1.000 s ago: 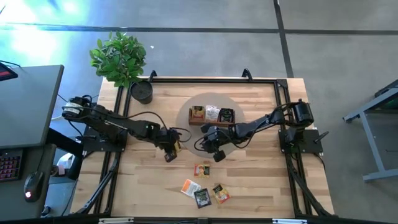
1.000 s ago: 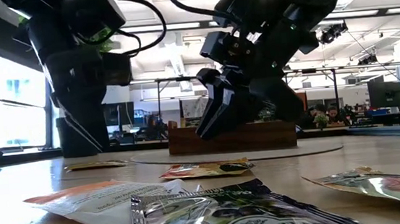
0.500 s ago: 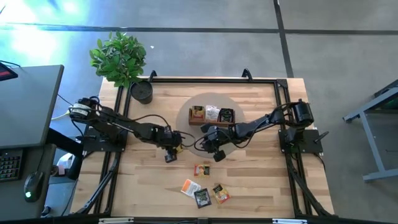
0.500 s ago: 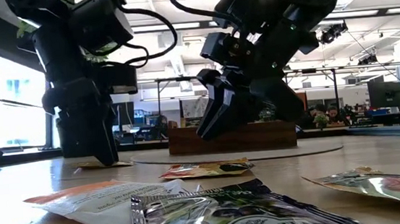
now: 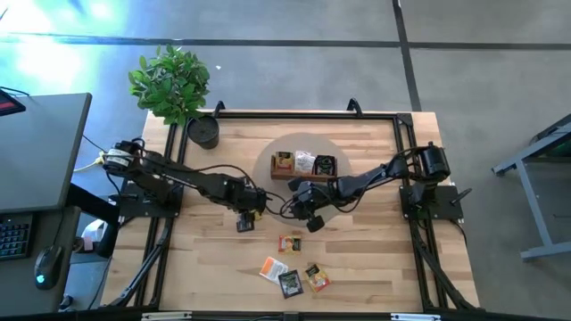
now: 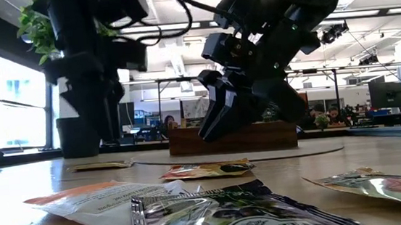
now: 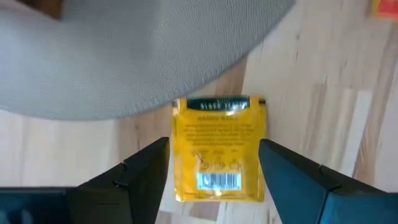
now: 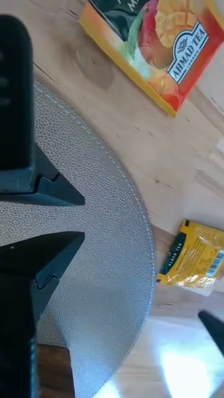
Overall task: Pick & Place Tea
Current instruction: Put the yellow tea bag into the left section of the wooden organizer
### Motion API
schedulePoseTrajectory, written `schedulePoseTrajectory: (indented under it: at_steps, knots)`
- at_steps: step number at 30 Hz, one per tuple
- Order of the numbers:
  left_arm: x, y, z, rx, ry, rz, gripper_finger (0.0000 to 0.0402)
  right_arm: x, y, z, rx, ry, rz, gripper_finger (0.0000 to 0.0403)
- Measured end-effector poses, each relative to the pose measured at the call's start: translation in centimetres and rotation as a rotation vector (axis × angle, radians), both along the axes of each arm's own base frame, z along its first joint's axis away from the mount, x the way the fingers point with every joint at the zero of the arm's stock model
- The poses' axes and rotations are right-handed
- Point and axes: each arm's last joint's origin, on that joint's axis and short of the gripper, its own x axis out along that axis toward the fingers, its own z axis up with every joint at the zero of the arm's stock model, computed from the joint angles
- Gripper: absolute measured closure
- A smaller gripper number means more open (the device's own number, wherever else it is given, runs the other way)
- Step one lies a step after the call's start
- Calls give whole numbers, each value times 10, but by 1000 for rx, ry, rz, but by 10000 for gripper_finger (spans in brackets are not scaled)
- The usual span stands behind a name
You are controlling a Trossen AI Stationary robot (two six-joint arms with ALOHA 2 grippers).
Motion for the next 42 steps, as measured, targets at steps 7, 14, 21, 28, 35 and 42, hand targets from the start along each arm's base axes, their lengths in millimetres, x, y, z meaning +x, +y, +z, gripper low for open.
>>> schedulePoseTrajectory:
  at_steps: [7, 14, 21, 28, 35, 42]
  knots:
    - [4, -1, -2, 3, 2, 1, 127, -1, 0, -1, -1, 8, 0, 329]
    - [8, -1, -26, 39, 99, 20, 74, -1, 0, -1, -1, 14, -1, 329]
    - [13, -3, -38, -7, 124, 25, 54, -1, 0, -1, -2, 18, -1, 329]
    - [17, -5, -39, -73, 89, 81, 62, -1, 0, -1, -3, 18, -1, 329]
    - [17, -4, -39, -76, 81, 152, 133, -1, 0, -1, -3, 18, -1, 329]
    - [17, -4, -37, -83, 69, 191, 218, -1, 0, -1, -2, 18, -1, 329]
